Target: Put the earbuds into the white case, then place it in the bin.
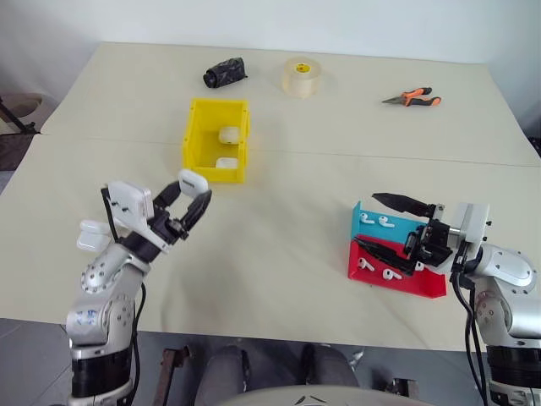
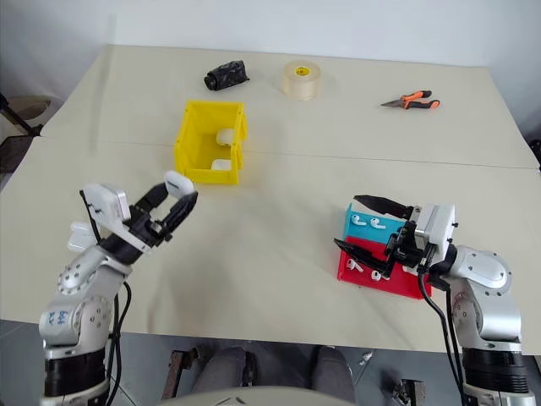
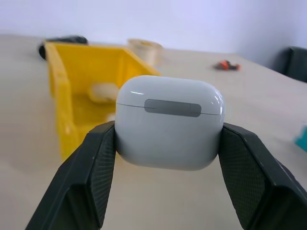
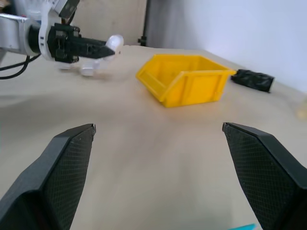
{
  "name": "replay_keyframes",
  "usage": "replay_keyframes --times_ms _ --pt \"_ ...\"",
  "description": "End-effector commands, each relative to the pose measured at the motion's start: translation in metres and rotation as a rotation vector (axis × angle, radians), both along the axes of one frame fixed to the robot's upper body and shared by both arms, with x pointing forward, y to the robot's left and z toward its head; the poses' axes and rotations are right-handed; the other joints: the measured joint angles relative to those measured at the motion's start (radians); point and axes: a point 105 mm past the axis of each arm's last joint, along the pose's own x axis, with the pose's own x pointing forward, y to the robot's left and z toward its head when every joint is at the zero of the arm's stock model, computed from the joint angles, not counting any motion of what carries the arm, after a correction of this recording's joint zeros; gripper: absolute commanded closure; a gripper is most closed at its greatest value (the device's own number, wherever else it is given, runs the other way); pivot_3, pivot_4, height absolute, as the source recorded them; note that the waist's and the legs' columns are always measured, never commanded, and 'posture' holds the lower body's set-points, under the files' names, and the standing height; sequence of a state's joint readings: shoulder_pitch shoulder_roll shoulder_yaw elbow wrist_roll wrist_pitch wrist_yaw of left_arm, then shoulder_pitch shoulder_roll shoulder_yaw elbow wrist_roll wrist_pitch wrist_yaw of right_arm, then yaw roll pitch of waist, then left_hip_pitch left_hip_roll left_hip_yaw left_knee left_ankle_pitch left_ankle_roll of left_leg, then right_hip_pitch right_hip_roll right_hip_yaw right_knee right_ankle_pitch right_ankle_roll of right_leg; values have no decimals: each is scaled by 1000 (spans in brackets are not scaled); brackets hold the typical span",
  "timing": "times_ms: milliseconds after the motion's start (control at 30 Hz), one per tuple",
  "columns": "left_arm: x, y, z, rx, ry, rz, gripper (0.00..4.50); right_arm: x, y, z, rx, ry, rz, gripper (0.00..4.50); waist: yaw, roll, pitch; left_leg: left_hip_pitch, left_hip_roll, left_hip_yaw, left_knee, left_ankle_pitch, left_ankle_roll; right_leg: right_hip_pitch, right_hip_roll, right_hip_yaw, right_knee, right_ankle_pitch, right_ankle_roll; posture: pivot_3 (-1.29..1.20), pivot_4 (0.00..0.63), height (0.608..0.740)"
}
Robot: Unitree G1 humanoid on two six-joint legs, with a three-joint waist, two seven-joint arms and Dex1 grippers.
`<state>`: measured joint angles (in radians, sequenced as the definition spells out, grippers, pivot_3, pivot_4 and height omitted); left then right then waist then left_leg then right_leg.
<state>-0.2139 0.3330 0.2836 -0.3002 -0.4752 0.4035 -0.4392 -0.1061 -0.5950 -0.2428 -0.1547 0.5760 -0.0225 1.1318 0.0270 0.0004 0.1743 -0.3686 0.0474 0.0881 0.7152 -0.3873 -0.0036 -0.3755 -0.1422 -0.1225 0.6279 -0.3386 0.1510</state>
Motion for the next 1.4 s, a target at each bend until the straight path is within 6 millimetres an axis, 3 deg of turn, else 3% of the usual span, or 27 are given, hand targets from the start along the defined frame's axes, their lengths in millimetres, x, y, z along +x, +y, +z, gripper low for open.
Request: replay_keyframes --times_ms 33,333,500,533,633,700,800,867,1000,1067,1200,1400 --pt "21 2 15 17 -45 33 1684 1 -8 9 -6 -51 -51 28 -2 0 0 0 0 0 0 0 0 0 0 0 0 0 0 0 150 740" --pt "96 -10 29 85 11 44 1684 2 -1 8 -18 -44 -53 28 -4 0 0 0 0 1 -1 0 0 -1 0 -2 0 0 0 0 150 740" --pt "100 -27 36 113 -7 -25 23 3 2 8 -17 -44 -56 0 -8 0 0 0 0 2 -2 0 0 -1 0 -3 0 0 0 0 150 740" --pt "99 -27 38 129 -19 -30 23 3 2 8 -17 -44 -57 0 -8 0 0 0 0 1 -2 0 0 -1 0 -3 0 0 0 0 150 740" --pt "87 -25 48 149 -64 -68 23 3 1 7 -20 -41 -58 0 -11 0 0 0 0 1 -2 0 0 -1 0 -3 0 0 0 0 150 740" --pt "68 -29 54 188 -107 -184 23 3 -1 6 -26 -37 -62 0 -16 0 0 0 0 1 -2 0 0 -1 0 -3 0 0 0 0 150 740" --pt "40 -19 55 264 -144 -284 23 3 -7 5 -42 -25 -63 0 -28 0 0 0 0 1 -2 0 0 -2 0 -3 0 0 0 0 150 740" --pt "9 4 38 389 -128 -378 23 3 -13 0 -80 6 -50 0 -35 0 0 0 0 1 -2 0 0 -2 0 -3 0 0 0 0 150 740" --pt "-15 42 3 535 0 -341 23 1 -21 -6 -101 66 -18 0 -38 0 0 3 1 3 -5 0 0 -2 0 -2 0 0 0 0 150 740" --pt "-28 50 -17 593 70 -334 23 1 -25 -6 -103 79 -17 0 -32 1 0 3 1 3 -5 0 0 -2 0 -1 0 0 0 0 150 740" --pt "-49 26 -30 590 43 -453 23 1 -34 -10 -149 90 -20 0 -2 0 0 1 1 3 -2 0 0 -2 0 -1 -1 0 0 0 150 740" --pt "-53 -14 -33 548 -49 -543 23 -4 -49 -12 -202 67 -81 0 -1 0 0 1 0 3 -1 0 0 -1 -1 0 0 0 0 0 150 740"
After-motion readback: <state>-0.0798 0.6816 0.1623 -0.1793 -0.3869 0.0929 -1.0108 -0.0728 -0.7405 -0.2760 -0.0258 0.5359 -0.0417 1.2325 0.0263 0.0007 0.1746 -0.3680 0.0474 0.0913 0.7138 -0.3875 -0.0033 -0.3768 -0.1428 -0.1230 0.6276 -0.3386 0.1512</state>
